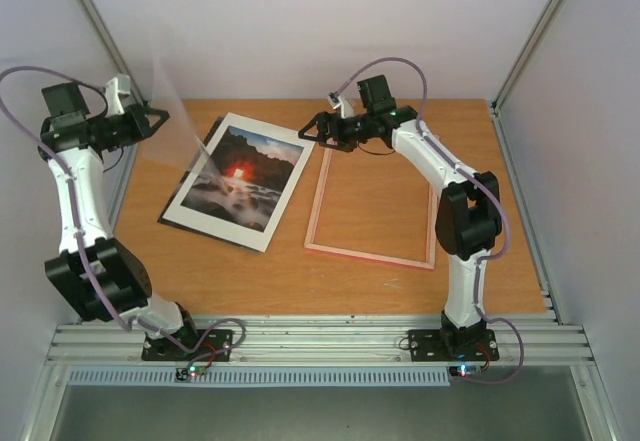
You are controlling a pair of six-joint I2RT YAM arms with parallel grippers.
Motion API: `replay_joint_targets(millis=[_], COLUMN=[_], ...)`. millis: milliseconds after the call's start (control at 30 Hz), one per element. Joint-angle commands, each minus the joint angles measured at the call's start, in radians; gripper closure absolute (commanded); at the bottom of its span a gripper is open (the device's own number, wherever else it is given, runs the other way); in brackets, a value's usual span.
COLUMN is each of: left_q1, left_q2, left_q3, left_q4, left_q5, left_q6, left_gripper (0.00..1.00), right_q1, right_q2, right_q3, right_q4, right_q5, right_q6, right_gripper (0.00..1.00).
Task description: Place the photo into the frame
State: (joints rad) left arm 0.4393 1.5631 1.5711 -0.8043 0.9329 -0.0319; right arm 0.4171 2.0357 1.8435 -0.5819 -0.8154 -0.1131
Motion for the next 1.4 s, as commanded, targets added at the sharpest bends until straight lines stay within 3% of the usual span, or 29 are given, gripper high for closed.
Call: replay_joint_targets(millis=[0, 200, 300, 467, 567, 967, 1167, 1367], left_q1=[-0.022, -0.055, -0.074, -0.099, -0.108, -0.116, -0.116, -0.116], left_q2=[-0.103, -0.196, -0.213, -0.240, -0.259, -0.375, -0.371, -0.375], left_q3=[0.014, 0.018, 0.038, 0.052, 0.038, -0.052, -0.003, -0.017], left_q4=[0.235, 0.489, 0.568, 0.630, 0.616, 0.483, 0.446, 0.442], left_q5=[0.136, 0.220, 0.246, 0.264, 0.278, 0.352, 0.341, 0.346], left_q6=[-0.216, -0.499, -0.620, -0.724, -0.727, -0.671, -0.630, -0.624], left_gripper=[1.00, 1.00, 1.00, 1.00, 1.00, 1.00, 1.00, 0.99], right_q1=[-0.003, -0.002, -0.001, -0.001, -0.001, -0.011, -0.022, -0.011], right_q2=[-0.030, 0.006, 0.022, 0.014, -0.022, 0.015, -0.008, -0.058], right_q3=[-0.087, -0.145, -0.142, -0.175, -0.178, -0.081, -0.300, -0.385], right_q4=[0.216, 0.653, 0.781, 1.038, 1.138, 1.083, 0.996, 1.010], right_q5=[-0.232, -0.337, -0.348, -0.327, -0.305, -0.250, -0.254, -0.265], right_q6=[0.338, 0.718, 0.845, 1.135, 1.208, 1.174, 1.188, 1.255], right_gripper=[0.02, 0.01, 0.02, 0.01, 0.02, 0.05, 0.02, 0.02])
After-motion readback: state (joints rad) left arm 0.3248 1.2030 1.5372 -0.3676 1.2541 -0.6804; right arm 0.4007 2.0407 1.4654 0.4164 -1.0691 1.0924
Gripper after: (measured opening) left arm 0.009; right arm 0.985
